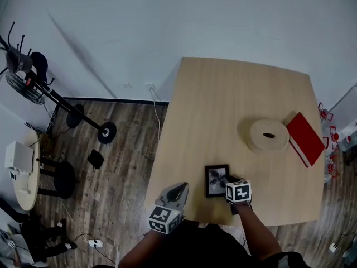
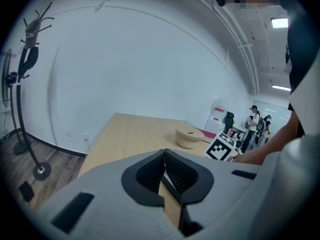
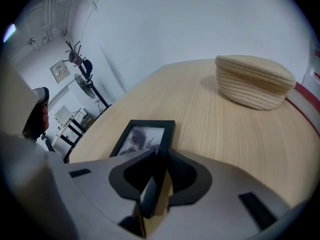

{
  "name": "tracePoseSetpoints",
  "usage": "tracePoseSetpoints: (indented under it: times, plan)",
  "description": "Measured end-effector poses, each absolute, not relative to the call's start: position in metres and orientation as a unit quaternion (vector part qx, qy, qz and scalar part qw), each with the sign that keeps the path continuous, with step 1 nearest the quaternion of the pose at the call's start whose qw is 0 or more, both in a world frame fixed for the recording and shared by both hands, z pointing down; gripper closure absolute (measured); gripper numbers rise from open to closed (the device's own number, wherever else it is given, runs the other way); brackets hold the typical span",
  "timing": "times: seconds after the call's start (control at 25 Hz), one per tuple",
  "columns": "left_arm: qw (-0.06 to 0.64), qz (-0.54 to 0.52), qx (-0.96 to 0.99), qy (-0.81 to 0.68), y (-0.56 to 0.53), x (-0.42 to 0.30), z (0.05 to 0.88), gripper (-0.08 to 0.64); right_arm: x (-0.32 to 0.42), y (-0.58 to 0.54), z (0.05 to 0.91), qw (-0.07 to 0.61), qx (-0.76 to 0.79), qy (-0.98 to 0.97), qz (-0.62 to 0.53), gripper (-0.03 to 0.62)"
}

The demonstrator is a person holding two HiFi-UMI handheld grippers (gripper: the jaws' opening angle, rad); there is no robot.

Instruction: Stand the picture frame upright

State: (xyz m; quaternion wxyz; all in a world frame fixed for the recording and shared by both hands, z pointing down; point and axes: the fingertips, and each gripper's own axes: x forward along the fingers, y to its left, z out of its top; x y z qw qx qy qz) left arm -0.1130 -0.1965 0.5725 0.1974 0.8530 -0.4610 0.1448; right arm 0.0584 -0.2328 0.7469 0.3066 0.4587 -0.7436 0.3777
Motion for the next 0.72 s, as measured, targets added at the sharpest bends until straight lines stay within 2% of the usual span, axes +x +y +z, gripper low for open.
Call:
tracePoseSetpoints:
  times: [0.32, 0.72]
  plan:
    - [0.195, 0.141, 0.852, -0.465, -0.201, -0.117, 0.569, 0.555, 0.058, -0.233, 0.736, 0.291, 0.474, -0.745, 0.369, 0.526]
    - [0.212, 0.149, 0.854, -0.452, -0.203, -0.113, 0.575, 0.555, 0.076, -0.248, 0.681, 0.234, 0.507, -0.76, 0.333, 0.526]
